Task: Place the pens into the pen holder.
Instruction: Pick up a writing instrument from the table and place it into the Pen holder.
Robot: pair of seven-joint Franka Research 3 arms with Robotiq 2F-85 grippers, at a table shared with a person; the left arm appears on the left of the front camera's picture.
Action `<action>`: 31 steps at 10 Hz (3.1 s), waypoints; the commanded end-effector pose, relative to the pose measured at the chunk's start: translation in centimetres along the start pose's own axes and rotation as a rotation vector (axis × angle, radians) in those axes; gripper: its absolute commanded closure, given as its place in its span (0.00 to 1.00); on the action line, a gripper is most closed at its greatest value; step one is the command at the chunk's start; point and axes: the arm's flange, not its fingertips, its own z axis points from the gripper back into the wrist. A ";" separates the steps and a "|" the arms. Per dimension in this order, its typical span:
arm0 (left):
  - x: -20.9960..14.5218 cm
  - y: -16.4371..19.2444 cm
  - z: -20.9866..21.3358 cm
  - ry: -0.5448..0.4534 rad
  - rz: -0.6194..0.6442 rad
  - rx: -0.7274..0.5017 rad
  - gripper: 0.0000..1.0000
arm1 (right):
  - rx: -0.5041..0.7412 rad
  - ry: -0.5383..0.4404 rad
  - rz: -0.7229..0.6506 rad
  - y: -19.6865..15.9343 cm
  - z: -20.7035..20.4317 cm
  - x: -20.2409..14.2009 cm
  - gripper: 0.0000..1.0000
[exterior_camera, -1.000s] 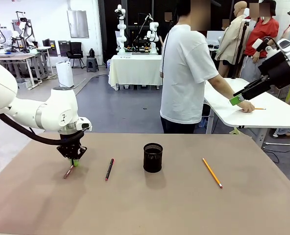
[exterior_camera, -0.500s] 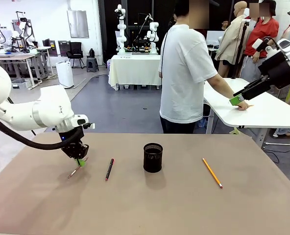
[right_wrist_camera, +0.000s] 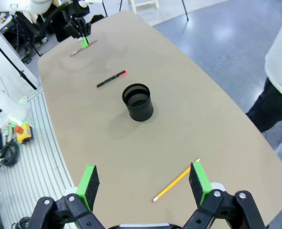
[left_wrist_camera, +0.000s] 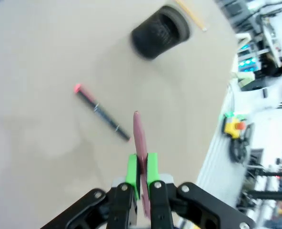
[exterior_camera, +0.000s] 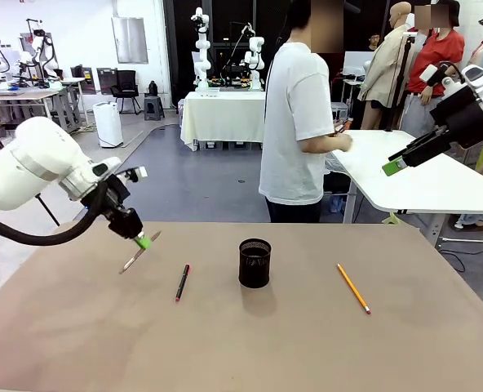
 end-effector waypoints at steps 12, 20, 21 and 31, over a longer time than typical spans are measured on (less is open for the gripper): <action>-3.9 -3.2 2.4 -0.353 -0.823 -0.055 1.00 | 0.003 -0.009 0.004 0.0 0.0 0.1 0.00; 1.3 -8.3 -2.5 -0.590 -0.959 0.031 1.00 | 0.003 -0.009 0.004 0.0 0.0 0.1 0.00; 2.2 -8.4 -3.1 -0.590 -0.955 0.052 1.00 | 0.003 -0.009 0.004 0.0 0.0 0.1 0.00; 3.8 -8.2 -3.7 -0.711 -0.931 -0.008 1.00 | 0.003 -0.009 0.004 0.0 0.0 0.1 0.00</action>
